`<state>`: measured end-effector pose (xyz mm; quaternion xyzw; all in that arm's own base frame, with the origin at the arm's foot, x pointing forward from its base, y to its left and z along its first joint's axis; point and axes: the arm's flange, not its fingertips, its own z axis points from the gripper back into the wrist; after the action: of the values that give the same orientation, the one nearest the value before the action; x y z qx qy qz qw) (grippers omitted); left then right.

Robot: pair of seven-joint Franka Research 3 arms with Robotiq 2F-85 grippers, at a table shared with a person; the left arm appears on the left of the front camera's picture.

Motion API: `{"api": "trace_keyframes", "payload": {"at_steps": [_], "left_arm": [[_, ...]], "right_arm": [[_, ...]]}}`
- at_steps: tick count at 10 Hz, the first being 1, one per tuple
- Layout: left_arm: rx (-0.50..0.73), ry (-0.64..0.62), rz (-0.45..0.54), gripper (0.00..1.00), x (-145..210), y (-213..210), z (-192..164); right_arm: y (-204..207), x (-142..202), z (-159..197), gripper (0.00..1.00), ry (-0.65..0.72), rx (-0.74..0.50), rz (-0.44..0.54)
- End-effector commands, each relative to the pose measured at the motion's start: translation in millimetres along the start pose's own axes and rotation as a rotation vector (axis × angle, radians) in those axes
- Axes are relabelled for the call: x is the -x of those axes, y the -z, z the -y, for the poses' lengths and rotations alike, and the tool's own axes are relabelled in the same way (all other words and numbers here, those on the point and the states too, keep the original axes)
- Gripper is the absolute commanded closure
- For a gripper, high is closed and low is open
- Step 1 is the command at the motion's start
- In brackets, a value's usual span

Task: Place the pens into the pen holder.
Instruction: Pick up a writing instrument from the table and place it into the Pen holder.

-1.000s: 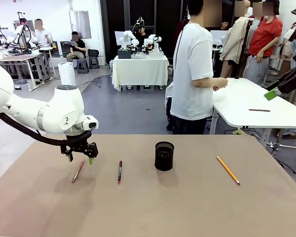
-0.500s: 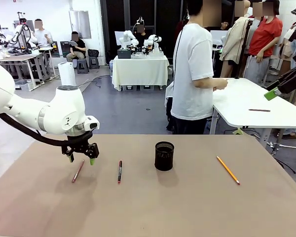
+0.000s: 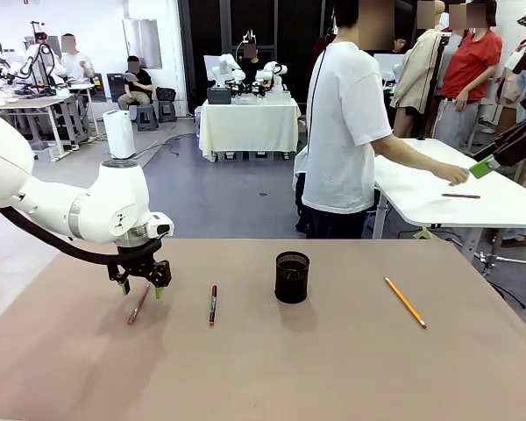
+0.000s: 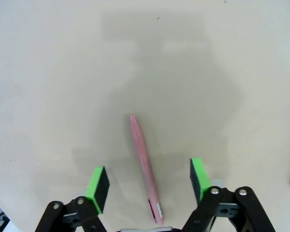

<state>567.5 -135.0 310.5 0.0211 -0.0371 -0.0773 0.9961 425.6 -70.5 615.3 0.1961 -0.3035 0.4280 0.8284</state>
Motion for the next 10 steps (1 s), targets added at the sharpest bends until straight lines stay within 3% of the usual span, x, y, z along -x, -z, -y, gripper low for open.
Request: {"api": "trace_keyframes", "payload": {"at_steps": [1,3,8,10], "left_arm": [[0.001,-0.009,-0.014,0.58,-5.5,-1.9,-1.2],[-0.005,-0.017,-0.023,0.98,-4.7,-2.6,-3.8],[-0.03,-0.036,-0.036,1.0,-5.6,-0.6,-3.9],[0.06,0.021,-0.045,1.0,-3.6,-6.4,-6.9]], "right_arm": [[-0.3,-2.3,-0.5,0.0,0.002,0.001,0.009],[-0.3,-2.3,-0.5,0.0,0.002,0.001,0.009],[-0.3,-2.3,-0.5,0.0,0.002,0.001,0.009],[-0.3,-2.3,-0.5,0.0,0.002,0.001,0.009]]}}
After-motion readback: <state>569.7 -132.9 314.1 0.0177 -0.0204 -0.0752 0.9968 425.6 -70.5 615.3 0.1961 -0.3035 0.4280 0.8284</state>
